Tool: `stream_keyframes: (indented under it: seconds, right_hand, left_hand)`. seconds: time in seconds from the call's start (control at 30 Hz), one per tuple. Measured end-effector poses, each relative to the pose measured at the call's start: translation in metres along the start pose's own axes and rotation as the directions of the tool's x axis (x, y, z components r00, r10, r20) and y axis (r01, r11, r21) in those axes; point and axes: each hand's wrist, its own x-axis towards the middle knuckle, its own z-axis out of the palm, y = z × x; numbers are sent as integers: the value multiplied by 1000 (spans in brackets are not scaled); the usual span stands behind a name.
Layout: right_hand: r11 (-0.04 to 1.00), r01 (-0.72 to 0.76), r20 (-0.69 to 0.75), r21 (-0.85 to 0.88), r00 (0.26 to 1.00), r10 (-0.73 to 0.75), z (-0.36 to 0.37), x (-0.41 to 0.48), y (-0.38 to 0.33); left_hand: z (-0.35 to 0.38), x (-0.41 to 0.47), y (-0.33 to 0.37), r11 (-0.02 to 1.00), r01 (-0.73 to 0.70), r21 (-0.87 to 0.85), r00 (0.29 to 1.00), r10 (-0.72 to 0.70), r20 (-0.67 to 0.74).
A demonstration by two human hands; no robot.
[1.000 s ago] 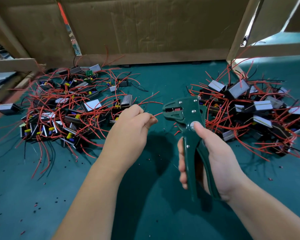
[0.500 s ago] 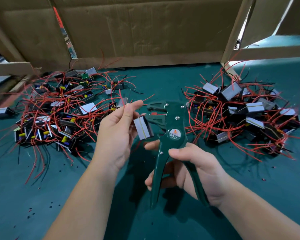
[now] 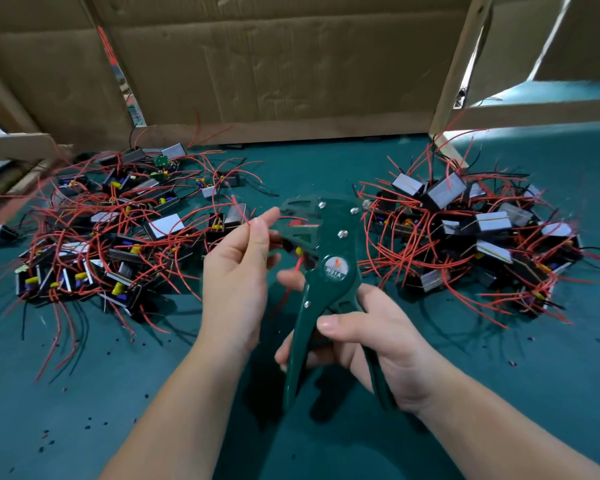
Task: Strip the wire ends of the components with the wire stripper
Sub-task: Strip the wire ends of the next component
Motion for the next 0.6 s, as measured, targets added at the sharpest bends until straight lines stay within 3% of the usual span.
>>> stream_keyframes:
  seconds: [0.07,0.2,0.23,0.3,0.37,0.47,0.6]
  right_hand:
    - [985,146,-118,-93,981,-156,-6,2,-6]
    - [894,383,-350,-234,824,-445,-21,4,-24]
    - [876,400,-383,-271,790,-479,-25,4,-26]
    - [863,403,-429,-303,751,-502,-28,2,-26]
    - [861,401,-442,-313,741,-505,-28,1,-25]
    - [856,397,-432,-330,743,-511,-27,1,-25]
    - [897,357,-486,-262,754,-442,-30,2,-28]
  left_hand:
    - [-5,5,-2,969,-147,197,988,155,-28]
    - [-19,11,3,870,-319,377,935,355,-28]
    - [-23,13,4,818,-334,468,924,383,-11]
    - [-30,18,1,609,-328,722,908,413,63]
    - [-33,20,-5,407,-221,886,947,307,95]
    - [-33,18,-14,171,-27,985,997,74,15]
    - [-38,19,-17,108,-29,994,999,42,24]
